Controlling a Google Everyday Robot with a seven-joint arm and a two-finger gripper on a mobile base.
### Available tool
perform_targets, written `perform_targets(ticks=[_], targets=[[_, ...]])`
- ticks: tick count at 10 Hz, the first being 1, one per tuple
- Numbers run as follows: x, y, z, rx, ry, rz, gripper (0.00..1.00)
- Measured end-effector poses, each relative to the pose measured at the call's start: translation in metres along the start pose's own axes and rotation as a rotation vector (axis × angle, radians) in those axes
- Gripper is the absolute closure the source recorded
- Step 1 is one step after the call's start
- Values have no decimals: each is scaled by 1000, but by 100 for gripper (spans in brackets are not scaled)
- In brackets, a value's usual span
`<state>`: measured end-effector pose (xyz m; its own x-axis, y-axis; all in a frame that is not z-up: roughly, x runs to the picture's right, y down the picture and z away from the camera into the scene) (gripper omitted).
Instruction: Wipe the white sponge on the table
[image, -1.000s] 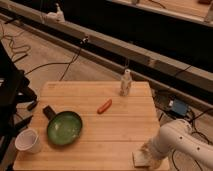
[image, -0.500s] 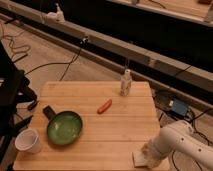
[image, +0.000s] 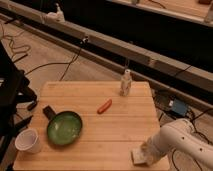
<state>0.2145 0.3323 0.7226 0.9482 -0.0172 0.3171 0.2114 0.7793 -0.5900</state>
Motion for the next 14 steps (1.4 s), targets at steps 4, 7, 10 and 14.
perform_targets(ticks=[4,7,10,14], targets=[[-23,-9,10,-20,5,-59,100],[-34,-10,13,-29,4,-90,100],[-19,-3,9,-39,28,-71,100],[7,-16,1,-23,87,-15,100]])
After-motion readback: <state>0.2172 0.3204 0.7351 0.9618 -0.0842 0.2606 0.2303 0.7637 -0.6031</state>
